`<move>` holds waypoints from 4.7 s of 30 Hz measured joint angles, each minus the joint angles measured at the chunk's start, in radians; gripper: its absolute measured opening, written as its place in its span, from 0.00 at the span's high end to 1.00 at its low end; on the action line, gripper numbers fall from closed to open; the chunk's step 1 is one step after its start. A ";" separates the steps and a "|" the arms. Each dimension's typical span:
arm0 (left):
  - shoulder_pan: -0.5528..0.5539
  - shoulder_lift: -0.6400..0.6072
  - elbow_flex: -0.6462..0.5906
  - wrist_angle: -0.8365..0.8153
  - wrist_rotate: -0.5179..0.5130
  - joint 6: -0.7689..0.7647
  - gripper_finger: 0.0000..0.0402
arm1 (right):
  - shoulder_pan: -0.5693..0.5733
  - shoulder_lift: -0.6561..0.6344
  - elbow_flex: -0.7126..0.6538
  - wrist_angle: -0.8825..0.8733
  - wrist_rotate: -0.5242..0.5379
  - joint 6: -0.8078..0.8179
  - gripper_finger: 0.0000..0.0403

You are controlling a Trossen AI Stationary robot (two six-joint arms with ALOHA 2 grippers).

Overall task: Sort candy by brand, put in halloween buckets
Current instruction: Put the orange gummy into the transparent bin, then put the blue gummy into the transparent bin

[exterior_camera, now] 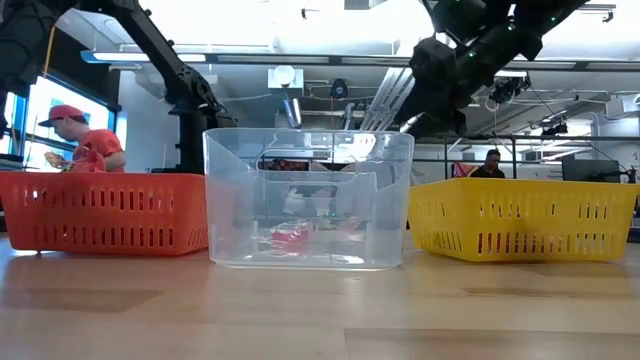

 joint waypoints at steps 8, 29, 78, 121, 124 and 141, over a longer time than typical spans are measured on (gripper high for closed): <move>0.025 0.058 0.000 0.006 0.017 0.089 0.47 | 0.000 0.000 0.000 0.019 0.037 0.080 0.43; -0.090 -0.246 0.000 -0.066 0.148 0.106 0.99 | -0.054 -0.010 0.101 0.058 0.075 0.050 0.43; -1.382 -0.309 -0.078 -0.255 0.144 -0.503 0.52 | 0.208 -0.109 0.224 -0.122 0.015 0.201 0.43; -2.110 -0.278 -0.448 0.135 0.262 -0.816 0.52 | 0.357 -0.106 0.224 -0.153 0.124 0.157 0.43; -2.110 -0.278 -0.448 0.148 0.254 -0.774 0.53 | 0.357 -0.106 0.224 -0.153 0.124 0.156 0.43; -1.979 -0.458 -0.381 0.072 0.225 -0.775 0.97 | 0.357 -0.106 0.224 -0.169 0.124 0.148 0.43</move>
